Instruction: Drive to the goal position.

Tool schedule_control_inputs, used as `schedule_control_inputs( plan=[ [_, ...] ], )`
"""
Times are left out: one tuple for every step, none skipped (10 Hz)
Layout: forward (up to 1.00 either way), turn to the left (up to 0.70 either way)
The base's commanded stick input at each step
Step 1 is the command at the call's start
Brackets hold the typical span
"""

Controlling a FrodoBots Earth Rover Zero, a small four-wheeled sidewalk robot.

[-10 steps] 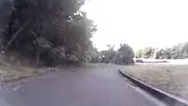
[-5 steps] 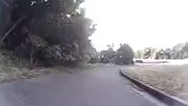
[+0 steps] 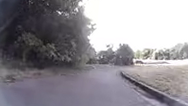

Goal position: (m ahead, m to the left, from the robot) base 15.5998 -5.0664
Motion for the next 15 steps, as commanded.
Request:
schedule_control_inputs(
  plan=[
    [1.00,0.18],
    [1.00,0.09],
    [1.00,0.00],
    [1.00,0.00],
    [1.00,0.00],
    [1.00,0.00],
    [1.00,0.00],
    [1.00,0.00],
    [1.00,0.00],
    [1.00,0.00],
    [1.00,0.00],
    [1.00,0.00],
    [1.00,0.00],
    [1.00,0.00],
    [1.00,0.00]
  ],
)
